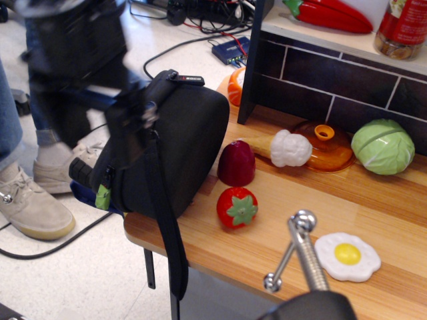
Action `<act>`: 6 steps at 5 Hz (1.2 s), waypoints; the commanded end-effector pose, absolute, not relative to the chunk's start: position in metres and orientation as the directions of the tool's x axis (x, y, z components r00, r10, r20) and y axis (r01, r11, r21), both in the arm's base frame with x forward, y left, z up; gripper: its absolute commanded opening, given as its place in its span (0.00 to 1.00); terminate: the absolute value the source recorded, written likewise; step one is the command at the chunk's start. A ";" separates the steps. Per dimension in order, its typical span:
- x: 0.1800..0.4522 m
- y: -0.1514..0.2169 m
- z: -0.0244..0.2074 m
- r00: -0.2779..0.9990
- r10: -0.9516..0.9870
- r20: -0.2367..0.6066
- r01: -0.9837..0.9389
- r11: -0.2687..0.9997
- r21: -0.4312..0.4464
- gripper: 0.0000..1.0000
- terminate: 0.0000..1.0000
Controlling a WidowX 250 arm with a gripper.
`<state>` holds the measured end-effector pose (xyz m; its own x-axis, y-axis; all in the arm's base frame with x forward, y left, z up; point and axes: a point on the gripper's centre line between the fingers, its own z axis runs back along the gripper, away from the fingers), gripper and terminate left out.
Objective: Unzip zipper bag
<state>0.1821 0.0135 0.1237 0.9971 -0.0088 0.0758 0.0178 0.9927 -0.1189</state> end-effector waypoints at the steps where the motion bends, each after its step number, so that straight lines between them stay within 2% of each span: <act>1: 0.185 0.024 0.090 0.988 0.005 0.153 0.003 0.999 -0.053 1.00 0.00; 2: 0.184 0.029 0.073 0.985 0.009 0.173 -0.006 1.000 -0.019 1.00 0.00; 5: 0.196 0.032 0.059 0.982 0.033 0.188 -0.034 0.999 0.001 1.00 0.00; 6: 0.195 0.032 0.058 0.980 0.038 0.196 -0.039 0.999 0.001 0.00 0.00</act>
